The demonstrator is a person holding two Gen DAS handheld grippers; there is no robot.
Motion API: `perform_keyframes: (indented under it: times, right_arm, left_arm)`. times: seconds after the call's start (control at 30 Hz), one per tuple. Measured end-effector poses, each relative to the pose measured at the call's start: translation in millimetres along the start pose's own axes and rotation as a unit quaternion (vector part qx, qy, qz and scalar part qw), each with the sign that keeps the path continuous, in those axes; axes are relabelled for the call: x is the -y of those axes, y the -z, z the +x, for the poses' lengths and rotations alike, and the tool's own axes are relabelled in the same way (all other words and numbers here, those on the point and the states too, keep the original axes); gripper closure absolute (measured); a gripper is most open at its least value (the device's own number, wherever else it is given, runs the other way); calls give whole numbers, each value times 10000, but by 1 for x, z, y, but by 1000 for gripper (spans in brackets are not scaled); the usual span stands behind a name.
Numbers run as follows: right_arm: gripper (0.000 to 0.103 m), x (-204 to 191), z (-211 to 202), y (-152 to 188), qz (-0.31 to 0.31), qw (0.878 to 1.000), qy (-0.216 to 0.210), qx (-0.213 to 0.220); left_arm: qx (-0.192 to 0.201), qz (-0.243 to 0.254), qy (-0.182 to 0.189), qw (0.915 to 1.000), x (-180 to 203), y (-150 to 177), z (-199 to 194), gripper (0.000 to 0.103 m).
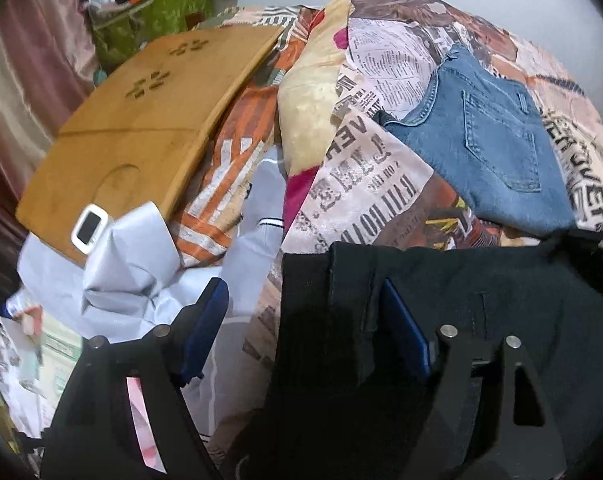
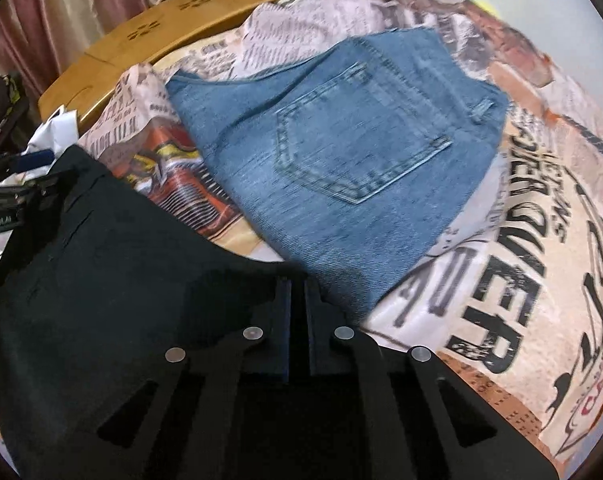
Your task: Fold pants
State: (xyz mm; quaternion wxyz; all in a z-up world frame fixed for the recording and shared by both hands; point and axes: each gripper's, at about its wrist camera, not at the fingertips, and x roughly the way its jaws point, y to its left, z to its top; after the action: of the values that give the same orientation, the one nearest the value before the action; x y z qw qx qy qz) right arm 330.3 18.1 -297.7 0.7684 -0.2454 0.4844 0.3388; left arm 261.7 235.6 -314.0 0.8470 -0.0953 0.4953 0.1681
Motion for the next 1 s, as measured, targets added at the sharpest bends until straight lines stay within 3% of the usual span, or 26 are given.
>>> perform_keyframes:
  times: [0.13,0.2,0.33,0.43,0.5,0.6,0.83,1.0]
  right_arm:
    - [103,11,-14,1,225,9991,335,158]
    - [102,25,-34,3,579,9961,468,483]
    - [101,48,-76,21,1283,9879,266,836]
    - [93,55,-112,46,1375,9849,263,1014]
    - [74,60,-138,72,1466,9815,350,1177]
    - [60,70,-162,102,1639,9753,585,1360]
    - [53,104,-209,188,2316,9548,1137,1479]
    - [53,143,-231,252,3039,9309,1437,1432]
  left_arm:
    - [-146,-10,97,9998,-2,0,-2,23]
    - [-207,-21,175,9996,-2,5,-7,23]
    - [-218,246,93,9994,6,18,-26,24]
    - [-77,371,188,9991,11,19,-47,24]
    - [73,413,288,9987,16,17,-66,24]
    - [255,476,485,9974,26,14,-93,24]
    - [369,744,816,9932,66,17,-132,20]
    - [316,1010,925,9901,103,24,-134,14]
